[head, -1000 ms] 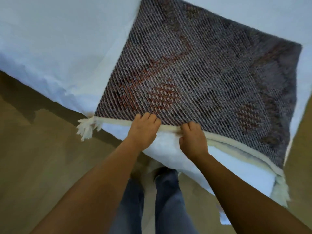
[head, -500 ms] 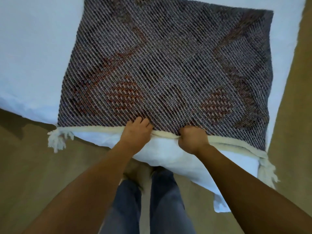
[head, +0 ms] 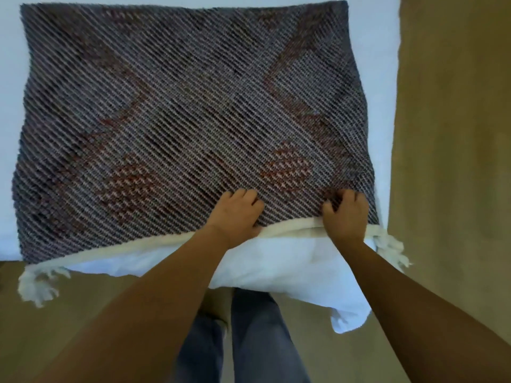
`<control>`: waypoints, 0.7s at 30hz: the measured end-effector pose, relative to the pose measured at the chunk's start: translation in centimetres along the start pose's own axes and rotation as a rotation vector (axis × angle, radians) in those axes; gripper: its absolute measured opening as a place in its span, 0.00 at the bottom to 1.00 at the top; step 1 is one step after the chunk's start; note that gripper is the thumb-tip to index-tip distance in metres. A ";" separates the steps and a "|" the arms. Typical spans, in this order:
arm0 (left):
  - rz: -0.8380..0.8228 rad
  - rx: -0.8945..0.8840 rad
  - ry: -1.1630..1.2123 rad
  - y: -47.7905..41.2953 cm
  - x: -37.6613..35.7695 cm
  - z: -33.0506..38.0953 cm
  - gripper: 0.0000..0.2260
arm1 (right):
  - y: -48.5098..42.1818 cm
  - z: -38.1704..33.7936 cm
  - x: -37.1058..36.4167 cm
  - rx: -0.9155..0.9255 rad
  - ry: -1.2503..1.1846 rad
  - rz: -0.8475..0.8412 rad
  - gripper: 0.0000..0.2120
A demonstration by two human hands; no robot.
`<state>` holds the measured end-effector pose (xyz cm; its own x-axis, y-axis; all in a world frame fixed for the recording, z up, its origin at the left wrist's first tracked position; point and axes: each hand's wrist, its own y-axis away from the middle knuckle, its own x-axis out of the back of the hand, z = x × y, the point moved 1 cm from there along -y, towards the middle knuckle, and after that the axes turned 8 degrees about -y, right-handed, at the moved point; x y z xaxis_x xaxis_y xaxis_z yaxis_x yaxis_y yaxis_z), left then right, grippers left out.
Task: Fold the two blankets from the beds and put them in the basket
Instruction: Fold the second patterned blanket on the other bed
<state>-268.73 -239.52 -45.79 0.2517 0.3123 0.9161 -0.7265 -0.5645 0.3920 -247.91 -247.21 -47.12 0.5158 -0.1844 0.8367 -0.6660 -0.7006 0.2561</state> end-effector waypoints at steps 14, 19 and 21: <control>-0.258 -0.075 -0.239 -8.8 2.0 8.7 0.24 | -4.4 6.9 2.7 -0.365 -0.079 0.034 0.28; -0.228 -0.066 -0.287 -9.4 2.0 10.1 0.13 | -4.6 7.3 2.3 -0.277 -0.096 -0.005 0.22; -0.141 -0.167 -0.246 -9.3 2.0 10.7 0.12 | -4.8 7.7 2.5 -0.248 -0.143 0.039 0.19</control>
<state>-254.67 -241.84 -46.68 0.4892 0.1730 0.8548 -0.7633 -0.3892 0.5156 -239.25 -249.63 -50.03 0.5459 -0.3156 0.7762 -0.7894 -0.5042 0.3502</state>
